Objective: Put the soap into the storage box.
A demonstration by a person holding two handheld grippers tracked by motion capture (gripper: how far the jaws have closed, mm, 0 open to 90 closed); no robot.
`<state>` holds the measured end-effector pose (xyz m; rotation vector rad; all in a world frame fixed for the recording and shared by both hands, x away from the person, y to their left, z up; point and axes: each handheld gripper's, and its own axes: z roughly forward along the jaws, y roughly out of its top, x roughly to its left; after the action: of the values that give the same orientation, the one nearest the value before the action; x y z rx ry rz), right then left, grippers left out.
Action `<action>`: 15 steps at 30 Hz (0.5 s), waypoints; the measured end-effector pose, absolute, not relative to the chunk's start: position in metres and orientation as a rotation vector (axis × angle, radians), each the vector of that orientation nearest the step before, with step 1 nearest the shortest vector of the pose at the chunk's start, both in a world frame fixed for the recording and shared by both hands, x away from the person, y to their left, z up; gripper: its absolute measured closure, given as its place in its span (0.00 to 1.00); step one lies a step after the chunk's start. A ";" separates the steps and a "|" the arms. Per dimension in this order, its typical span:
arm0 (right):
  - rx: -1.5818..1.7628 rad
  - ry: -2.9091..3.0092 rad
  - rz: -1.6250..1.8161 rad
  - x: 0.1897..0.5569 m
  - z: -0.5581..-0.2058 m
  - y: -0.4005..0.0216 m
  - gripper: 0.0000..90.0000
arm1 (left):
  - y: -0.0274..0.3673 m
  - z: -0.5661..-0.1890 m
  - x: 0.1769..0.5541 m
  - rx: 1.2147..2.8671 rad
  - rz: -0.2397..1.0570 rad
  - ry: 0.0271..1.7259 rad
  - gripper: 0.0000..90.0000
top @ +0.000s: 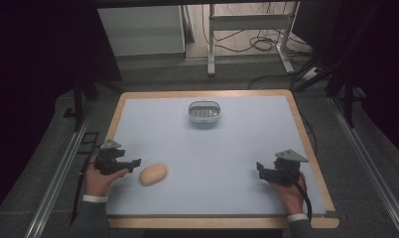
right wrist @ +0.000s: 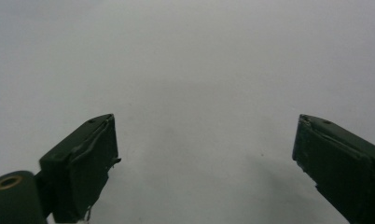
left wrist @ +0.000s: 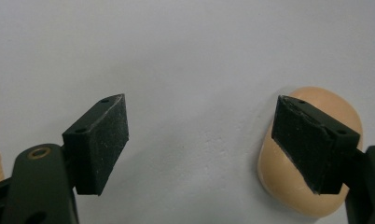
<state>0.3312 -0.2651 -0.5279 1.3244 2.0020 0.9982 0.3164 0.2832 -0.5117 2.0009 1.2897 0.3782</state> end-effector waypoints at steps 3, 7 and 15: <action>1.307 2.012 0.994 0.330 -0.528 -0.265 0.09 | 0.282 -0.512 0.316 2.004 0.379 1.285 0.21; 1.310 2.033 0.988 0.331 -0.529 -0.265 0.09 | 0.282 -0.511 0.315 2.015 0.385 1.278 0.21; 1.307 2.023 1.003 0.330 -0.529 -0.266 0.09 | 0.281 -0.510 0.308 2.021 0.397 1.277 0.21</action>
<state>0.3299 -0.2662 -0.5289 1.3072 2.0228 1.0032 0.3082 0.2806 -0.5105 2.0213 1.2774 0.3967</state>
